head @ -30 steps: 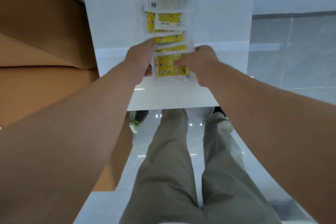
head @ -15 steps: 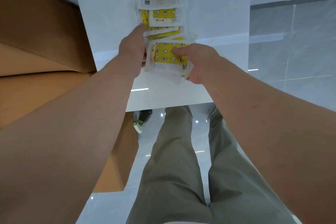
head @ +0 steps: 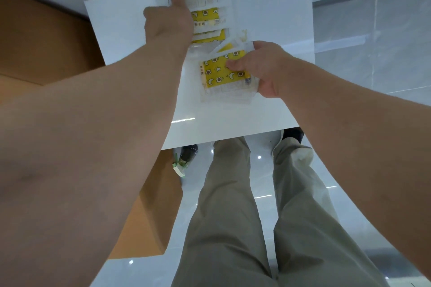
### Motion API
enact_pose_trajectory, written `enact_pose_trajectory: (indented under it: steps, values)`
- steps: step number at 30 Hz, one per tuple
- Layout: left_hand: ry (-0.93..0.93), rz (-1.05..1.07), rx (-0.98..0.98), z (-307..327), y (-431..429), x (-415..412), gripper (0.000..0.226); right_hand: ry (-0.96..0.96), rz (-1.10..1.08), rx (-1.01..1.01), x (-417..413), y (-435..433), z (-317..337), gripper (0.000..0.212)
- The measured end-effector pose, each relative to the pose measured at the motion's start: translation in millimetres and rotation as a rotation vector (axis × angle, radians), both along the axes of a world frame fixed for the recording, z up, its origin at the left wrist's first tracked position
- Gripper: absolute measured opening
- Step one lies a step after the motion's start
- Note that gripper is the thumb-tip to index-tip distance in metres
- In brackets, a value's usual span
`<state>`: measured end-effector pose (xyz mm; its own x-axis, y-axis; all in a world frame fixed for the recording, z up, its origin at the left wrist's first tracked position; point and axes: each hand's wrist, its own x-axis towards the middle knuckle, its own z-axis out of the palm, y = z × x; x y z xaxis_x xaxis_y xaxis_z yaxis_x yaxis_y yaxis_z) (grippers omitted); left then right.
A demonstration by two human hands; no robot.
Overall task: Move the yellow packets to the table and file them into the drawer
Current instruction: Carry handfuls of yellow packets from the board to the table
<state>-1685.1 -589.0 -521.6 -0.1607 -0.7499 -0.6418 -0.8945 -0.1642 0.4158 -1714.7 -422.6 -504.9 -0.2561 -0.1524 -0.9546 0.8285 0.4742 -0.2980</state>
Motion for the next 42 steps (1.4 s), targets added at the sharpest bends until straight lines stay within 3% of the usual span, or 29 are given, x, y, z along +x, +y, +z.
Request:
enact_pose_trajectory:
  steps: [7,10,14,20,24,31,36,42]
  values:
    - [-0.009,-0.090,-0.081,-14,9,-22,0.075,0.114,0.148,-0.025,2,8,-7,0.028]
    - [-0.007,-0.035,-0.042,-12,6,-24,0.061,0.136,0.171,-0.042,-3,6,-5,0.028]
    - [0.045,-0.025,0.044,-15,8,-23,0.059,0.175,0.221,-0.032,-8,5,-2,0.026]
    - [-0.031,-0.097,-0.092,-9,10,-16,0.056,0.201,0.380,-0.010,-8,15,1,0.038]
    - [-0.057,-0.046,-0.107,-3,13,3,0.057,0.182,0.319,-0.039,3,37,12,0.033]
    - [0.040,0.090,-0.116,69,36,39,0.056,0.152,0.233,-0.179,18,78,84,0.033]
    - [-0.001,0.116,-0.142,135,47,57,0.057,0.222,0.251,-0.181,17,101,154,0.034]
    - [-0.009,0.172,-0.182,196,57,81,0.059,0.217,0.087,-0.222,1,118,218,0.031]
